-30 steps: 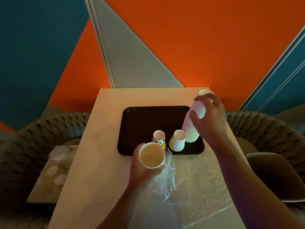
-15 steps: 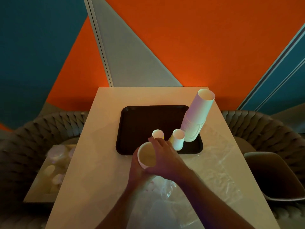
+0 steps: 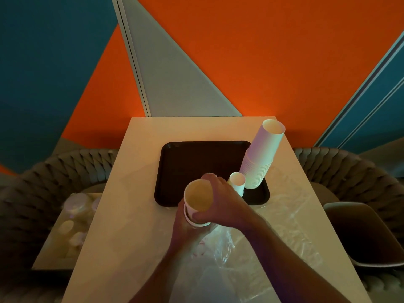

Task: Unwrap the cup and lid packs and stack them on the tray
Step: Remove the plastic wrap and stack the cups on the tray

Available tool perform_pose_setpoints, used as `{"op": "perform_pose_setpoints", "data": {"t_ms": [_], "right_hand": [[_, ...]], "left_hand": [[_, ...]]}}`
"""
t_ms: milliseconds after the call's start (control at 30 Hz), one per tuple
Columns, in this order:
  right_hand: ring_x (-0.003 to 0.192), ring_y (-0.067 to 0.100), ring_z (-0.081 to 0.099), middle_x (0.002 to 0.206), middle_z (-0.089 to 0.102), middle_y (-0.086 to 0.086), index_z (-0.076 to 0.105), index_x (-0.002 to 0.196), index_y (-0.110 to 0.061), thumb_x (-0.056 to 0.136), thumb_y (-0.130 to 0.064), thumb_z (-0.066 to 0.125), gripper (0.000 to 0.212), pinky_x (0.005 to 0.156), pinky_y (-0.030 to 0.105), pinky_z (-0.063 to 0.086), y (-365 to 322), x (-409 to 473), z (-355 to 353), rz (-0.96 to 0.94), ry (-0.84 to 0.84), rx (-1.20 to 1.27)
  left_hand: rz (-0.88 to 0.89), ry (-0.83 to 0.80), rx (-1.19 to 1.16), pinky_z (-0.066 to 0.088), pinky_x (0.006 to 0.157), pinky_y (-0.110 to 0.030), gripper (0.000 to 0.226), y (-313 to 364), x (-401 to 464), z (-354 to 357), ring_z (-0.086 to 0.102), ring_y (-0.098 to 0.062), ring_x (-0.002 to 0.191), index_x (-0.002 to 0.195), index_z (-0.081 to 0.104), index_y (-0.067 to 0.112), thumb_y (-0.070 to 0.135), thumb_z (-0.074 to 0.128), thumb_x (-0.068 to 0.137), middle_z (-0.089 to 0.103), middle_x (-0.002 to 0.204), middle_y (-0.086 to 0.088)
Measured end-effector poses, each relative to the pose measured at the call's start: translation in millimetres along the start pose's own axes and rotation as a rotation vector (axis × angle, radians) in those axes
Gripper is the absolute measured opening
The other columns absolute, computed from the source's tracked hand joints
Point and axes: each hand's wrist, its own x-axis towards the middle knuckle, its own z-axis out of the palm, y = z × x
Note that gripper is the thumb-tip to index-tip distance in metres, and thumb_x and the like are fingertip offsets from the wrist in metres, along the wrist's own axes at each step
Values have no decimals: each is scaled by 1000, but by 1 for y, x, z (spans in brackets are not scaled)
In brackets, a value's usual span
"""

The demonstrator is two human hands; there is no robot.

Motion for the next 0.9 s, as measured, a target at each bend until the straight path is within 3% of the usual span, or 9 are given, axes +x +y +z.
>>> {"op": "perform_pose_setpoints", "data": {"t_ms": [67,133,233,333,467,533,667,800,900], "right_hand": [[103,6,57,118,54,-17,43,126,-41,59,-47,88,81,79,35,56,-5,-2,-9,-18,33,119],[105,5,58,117,57,-19,43,130,-43,60,-43,91,85,82,36,57,-12,-4,-19,-34,64,177],[108,3,59,121,58,-21,41,136,-47,60,-43,94,92,84,31,57,-19,-9,-35,-66,123,218],[113,6,59,124,57,-21,37,137,-51,57,-48,94,98,87,37,58,-21,-17,-44,-97,144,245],[114,5,57,124,54,-24,32,140,-50,53,-50,93,106,90,40,58,-17,-26,-41,-94,152,247],[117,7,56,126,54,-23,32,141,-47,51,-51,94,109,92,40,57,-14,-29,-35,-92,188,273],[117,7,59,123,58,-22,37,137,-42,53,-31,99,105,90,30,57,-4,-27,-21,-57,220,413],[115,16,65,122,64,-8,48,137,-28,56,-27,97,94,88,41,60,12,-22,5,6,171,473],[113,25,66,121,64,3,47,138,-15,57,-27,96,95,85,48,61,23,-19,14,28,157,515]], "left_hand": [[8,-17,27,59,87,-39,80,-4,1,0,67,-30,109,127,56,20,8,96,59,70,115,-4],[-9,-10,37,58,85,-28,81,-9,1,-1,67,-23,110,127,55,23,2,95,59,70,115,4],[-42,-8,13,57,87,-25,89,-14,-2,-1,64,-16,115,133,50,24,7,96,59,67,121,9],[-57,9,2,56,84,-23,89,-16,-1,-1,65,-16,113,132,51,22,5,96,57,67,120,8],[-42,-19,2,58,88,-33,90,-21,2,-1,65,-22,115,134,52,15,3,97,57,67,123,-2],[-47,-12,-15,57,87,-31,92,-21,2,-1,64,-23,117,136,51,17,4,97,57,67,125,-2],[-35,-15,-40,57,91,-39,92,-17,4,0,63,-28,120,138,50,14,7,97,59,65,129,-6],[-69,-29,-82,55,93,-55,89,-16,7,0,63,-35,119,137,50,7,8,97,61,65,128,-15],[-81,-28,-85,55,94,-56,89,-18,6,-1,62,-37,120,139,49,6,7,96,63,64,129,-16]]}}
